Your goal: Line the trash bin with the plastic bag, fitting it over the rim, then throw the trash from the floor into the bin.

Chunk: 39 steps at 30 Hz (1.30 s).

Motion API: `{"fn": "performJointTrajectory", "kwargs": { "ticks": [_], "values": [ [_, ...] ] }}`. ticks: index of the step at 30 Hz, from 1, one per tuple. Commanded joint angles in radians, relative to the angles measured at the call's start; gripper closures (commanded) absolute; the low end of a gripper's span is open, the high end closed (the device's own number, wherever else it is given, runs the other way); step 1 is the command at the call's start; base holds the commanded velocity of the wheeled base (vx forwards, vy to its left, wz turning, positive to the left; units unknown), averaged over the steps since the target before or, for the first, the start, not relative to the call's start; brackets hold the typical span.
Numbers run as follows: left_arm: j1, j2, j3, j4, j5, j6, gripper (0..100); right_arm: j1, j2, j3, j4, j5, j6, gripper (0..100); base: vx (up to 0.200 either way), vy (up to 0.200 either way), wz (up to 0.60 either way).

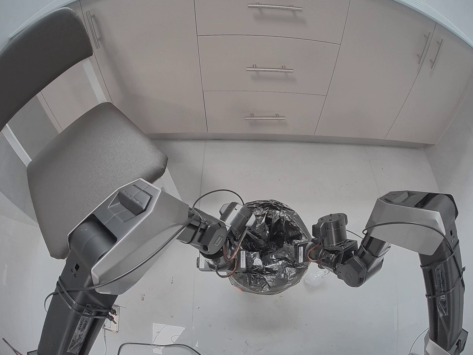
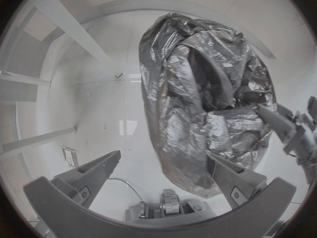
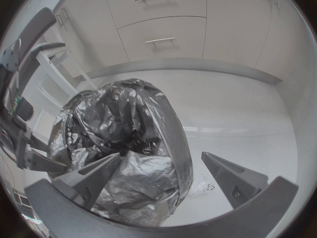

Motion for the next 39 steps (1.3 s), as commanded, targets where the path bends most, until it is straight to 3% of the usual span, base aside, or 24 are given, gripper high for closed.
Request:
{"fn": "performJointTrajectory", "kwargs": {
  "ticks": [1,17,26,39],
  "values": [
    [-0.02,-0.063,0.059,-0.03,-0.026,-0.023,0,-0.019,0.065,-0.016,0.001,-0.003,-0.018,0,0.0,0.0,0.0],
    [-0.005,-0.086,0.126,-0.149,-0.076,-0.024,0,-0.042,0.036,-0.054,0.183,-0.017,-0.021,0,0.0,0.0,0.0],
    [0.004,-0.086,0.142,-0.154,-0.076,-0.024,0,-0.033,0.042,-0.059,0.163,-0.023,-0.029,0,0.0,0.0,0.0],
    [0.032,-0.132,0.214,-0.248,-0.099,-0.024,0,-0.002,0.042,-0.025,0.005,-0.023,-0.02,0,0.0,0.0,0.0]
  ]
}}
